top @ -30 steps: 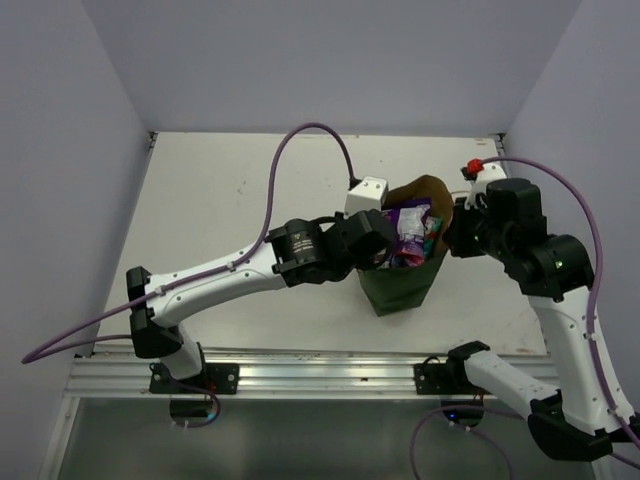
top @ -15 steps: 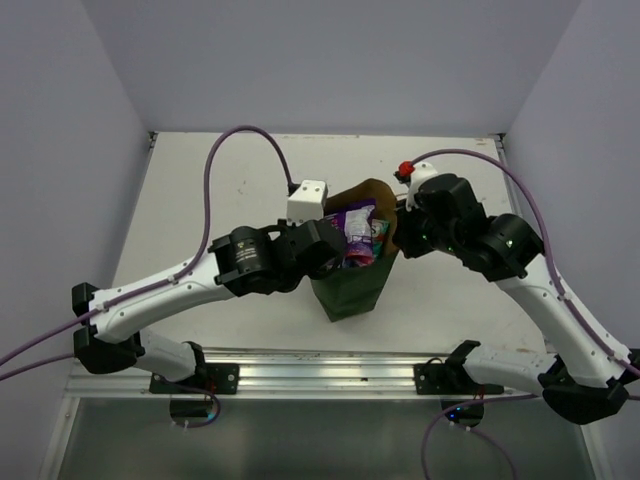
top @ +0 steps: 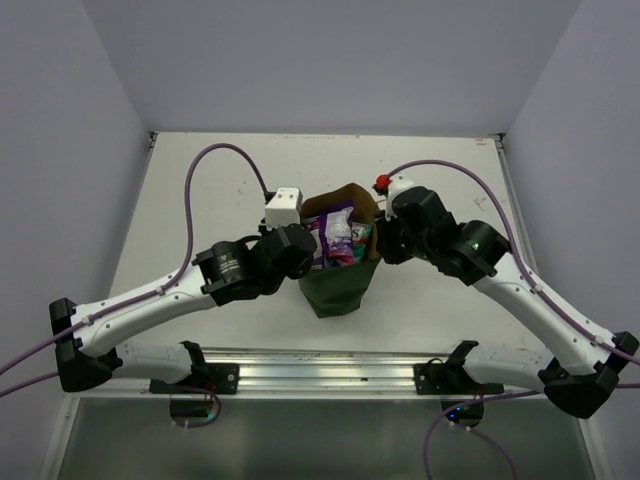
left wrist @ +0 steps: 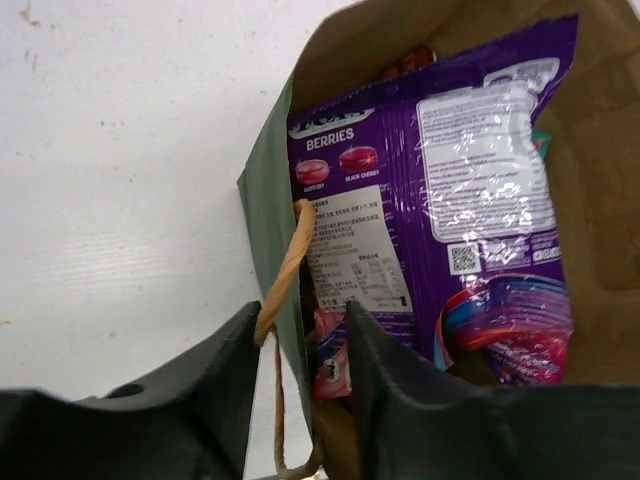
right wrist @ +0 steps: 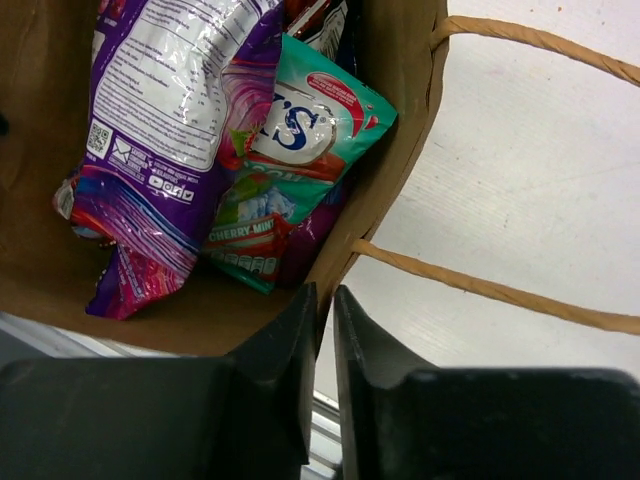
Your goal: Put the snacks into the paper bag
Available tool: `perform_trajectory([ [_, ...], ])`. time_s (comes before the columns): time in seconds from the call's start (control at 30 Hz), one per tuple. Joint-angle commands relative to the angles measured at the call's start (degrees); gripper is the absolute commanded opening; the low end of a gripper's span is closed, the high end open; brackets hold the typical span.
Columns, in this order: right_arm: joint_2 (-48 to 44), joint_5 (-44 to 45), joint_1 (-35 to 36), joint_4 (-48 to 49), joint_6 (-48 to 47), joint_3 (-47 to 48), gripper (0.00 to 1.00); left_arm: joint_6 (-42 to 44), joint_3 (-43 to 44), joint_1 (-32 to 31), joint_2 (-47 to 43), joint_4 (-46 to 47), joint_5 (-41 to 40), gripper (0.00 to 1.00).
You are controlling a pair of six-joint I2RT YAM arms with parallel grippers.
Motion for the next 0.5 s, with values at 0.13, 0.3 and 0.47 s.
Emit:
perform_trajectory([
  [0.13, -1.99, 2.56, 0.16, 0.89, -0.60, 0.82, 0.42, 6.25, 6.57, 0.14, 0.05, 9.28, -3.97, 0.90],
  [0.3, -1.12, 5.81, 0.16, -4.72, 0.28, 11.87, 0.42, 10.04, 25.99, -3.37, 4.08, 1.47, -14.33, 1.00],
  [0.47, -0.41, 14.40, 0.16, -13.06, 1.85, 19.54, 0.42, 7.32, 39.48, -4.17, 4.81, -10.75, -22.08, 1.00],
])
